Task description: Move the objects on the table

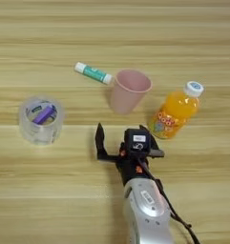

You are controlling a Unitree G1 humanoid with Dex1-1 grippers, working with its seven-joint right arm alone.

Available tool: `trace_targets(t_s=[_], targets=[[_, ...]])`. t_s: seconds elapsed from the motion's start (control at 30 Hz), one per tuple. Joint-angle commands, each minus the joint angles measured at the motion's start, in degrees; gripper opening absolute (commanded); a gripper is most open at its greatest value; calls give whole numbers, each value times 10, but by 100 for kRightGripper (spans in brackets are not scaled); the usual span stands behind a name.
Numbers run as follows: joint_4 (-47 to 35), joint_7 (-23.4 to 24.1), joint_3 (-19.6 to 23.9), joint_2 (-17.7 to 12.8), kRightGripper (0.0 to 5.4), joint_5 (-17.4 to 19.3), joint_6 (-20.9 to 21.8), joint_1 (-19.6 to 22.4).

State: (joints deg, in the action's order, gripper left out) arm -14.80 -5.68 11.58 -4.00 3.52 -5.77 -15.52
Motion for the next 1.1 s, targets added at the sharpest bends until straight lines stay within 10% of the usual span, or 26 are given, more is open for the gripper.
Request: trace_targets(t_s=[0.03, 1.1], targets=[[-12, 23, 12, -1, 538, -3, 19, 9], [48, 102, 144, -59, 538, 16, 43, 101]])
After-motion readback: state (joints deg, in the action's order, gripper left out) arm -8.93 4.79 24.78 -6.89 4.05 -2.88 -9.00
